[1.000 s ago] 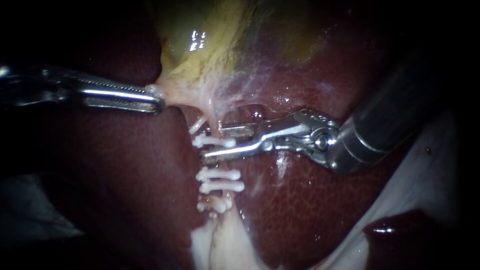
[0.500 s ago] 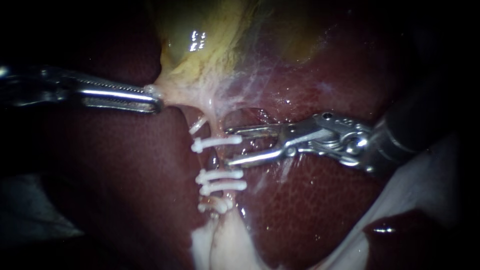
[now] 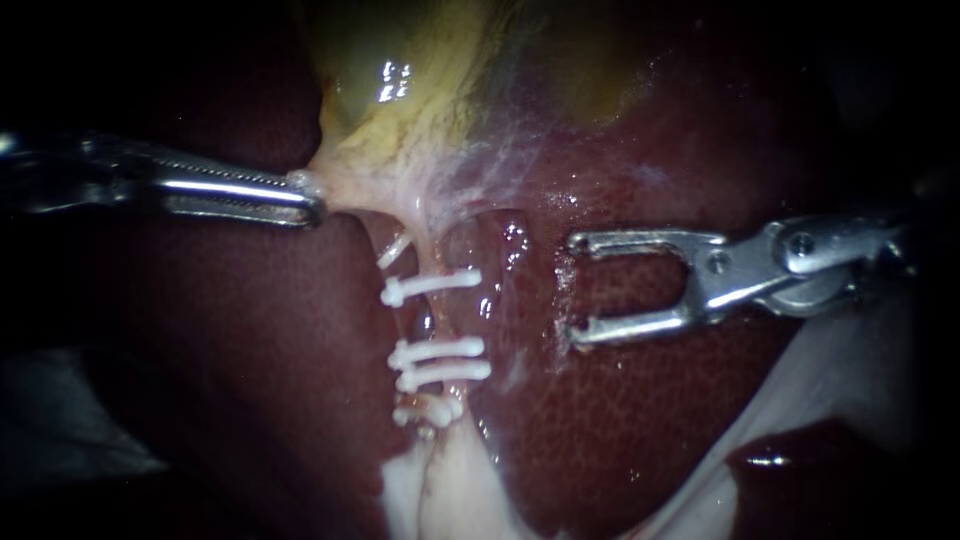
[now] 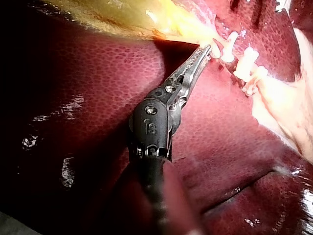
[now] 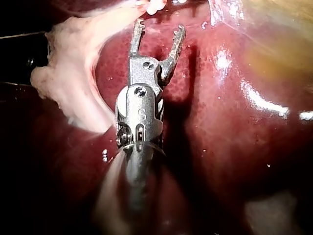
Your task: Going back third clip right tube
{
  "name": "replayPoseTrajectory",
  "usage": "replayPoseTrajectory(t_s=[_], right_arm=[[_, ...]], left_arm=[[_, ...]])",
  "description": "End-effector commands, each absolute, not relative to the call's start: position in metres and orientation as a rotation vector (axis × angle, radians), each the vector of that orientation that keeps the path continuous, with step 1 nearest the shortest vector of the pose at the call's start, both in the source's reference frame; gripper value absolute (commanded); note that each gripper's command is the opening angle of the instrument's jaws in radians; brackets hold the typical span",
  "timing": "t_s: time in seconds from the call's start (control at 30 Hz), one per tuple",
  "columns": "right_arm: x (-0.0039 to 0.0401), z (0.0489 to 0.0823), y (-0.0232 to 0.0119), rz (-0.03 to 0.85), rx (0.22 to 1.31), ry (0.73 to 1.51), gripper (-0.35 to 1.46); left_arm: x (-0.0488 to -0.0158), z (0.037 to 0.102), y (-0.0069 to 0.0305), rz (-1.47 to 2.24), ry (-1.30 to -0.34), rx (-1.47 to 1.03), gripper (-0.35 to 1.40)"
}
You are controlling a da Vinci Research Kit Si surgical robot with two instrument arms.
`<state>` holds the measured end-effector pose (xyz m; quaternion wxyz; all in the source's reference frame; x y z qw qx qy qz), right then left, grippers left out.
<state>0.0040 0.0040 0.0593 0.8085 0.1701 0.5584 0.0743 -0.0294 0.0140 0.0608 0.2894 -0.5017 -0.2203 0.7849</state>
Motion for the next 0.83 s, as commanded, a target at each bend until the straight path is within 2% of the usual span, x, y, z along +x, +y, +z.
replayPoseTrajectory(t_s=[0.03, 0.5, 0.83], right_arm=[[0.0040, 0.0592, 0.0039, 0.151, 0.362, 1.195, 0.50], [0.0032, 0.0592, 0.0039, 0.144, 0.360, 1.196, 0.50], [0.0031, 0.0590, 0.0037, 0.143, 0.361, 1.197, 0.50]], left_arm=[[-0.0294, 0.0610, 0.0141, 2.094, -0.588, -1.339, -0.35], [-0.0315, 0.0663, 0.0143, 2.102, -0.559, -1.342, -0.35], [-0.0320, 0.0668, 0.0141, 2.109, -0.561, -1.338, -0.35]])
